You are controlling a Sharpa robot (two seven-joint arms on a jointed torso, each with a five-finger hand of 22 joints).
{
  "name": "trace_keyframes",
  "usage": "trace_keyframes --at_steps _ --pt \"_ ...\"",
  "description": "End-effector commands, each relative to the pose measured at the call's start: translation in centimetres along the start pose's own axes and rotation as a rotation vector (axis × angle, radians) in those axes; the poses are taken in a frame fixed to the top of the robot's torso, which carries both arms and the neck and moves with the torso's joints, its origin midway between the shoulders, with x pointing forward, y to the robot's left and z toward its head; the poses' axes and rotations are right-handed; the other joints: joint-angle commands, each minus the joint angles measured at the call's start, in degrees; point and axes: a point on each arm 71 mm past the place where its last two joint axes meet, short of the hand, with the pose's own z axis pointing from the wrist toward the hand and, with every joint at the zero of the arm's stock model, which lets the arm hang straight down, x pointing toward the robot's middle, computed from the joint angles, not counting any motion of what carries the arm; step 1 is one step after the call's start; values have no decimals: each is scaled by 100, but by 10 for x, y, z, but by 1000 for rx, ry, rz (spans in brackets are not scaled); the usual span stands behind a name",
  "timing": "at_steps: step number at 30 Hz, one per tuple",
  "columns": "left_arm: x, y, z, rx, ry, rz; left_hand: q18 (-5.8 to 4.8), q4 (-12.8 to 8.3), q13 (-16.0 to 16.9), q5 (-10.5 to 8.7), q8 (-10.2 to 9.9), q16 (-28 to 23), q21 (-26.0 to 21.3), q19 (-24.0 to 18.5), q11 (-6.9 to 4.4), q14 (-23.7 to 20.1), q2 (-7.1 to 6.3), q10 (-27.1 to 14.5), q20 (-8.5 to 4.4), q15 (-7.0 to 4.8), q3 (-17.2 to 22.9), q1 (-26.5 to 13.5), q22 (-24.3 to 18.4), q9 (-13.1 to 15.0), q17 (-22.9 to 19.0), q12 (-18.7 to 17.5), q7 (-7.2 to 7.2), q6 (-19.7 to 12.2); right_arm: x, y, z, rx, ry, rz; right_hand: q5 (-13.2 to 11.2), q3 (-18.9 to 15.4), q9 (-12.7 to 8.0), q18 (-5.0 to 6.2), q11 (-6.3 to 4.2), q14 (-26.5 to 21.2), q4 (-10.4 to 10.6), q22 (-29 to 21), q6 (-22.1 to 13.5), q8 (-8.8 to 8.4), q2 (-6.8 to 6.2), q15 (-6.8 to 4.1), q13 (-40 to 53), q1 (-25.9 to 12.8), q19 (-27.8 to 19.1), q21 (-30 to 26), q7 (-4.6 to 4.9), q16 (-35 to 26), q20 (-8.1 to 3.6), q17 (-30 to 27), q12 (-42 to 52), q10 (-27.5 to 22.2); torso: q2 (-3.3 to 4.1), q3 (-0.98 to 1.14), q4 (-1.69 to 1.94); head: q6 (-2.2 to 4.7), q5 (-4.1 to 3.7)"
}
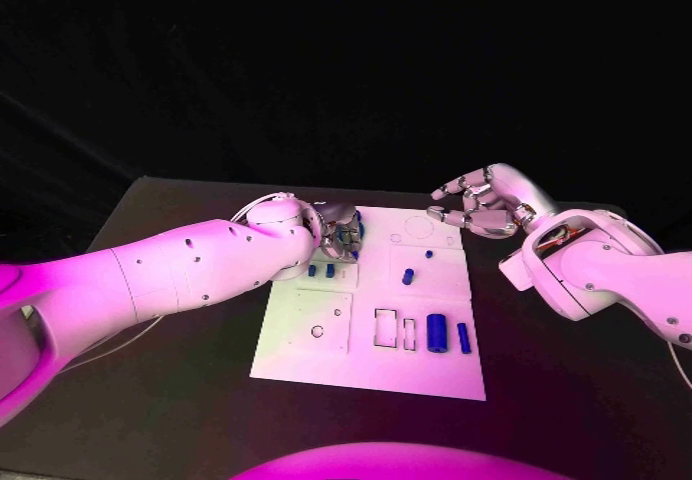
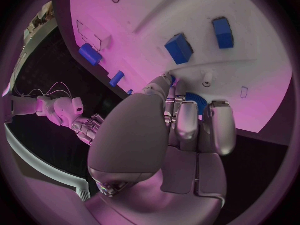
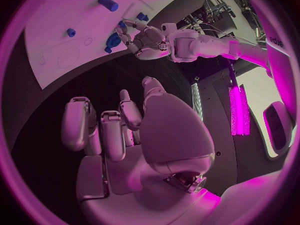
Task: Assemble the parts on the task board
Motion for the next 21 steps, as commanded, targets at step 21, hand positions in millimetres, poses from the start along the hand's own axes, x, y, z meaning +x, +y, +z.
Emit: trace_keyframes --at_steps 21 --pt "4 -5 2 21 38 -14 -110 -93 -35 37 -11 54 53 36 -71 55 127 268 -31 -44 333 12 537 -56 -47 -225 -95 329 2 1 0 -6 18 -8 38 -10 -8 48 -3 337 -11 195 3 34 75 -47 31 -6 -25 -34 -12 -30 -8 462 15 10 -4 2 0 -16 -6"
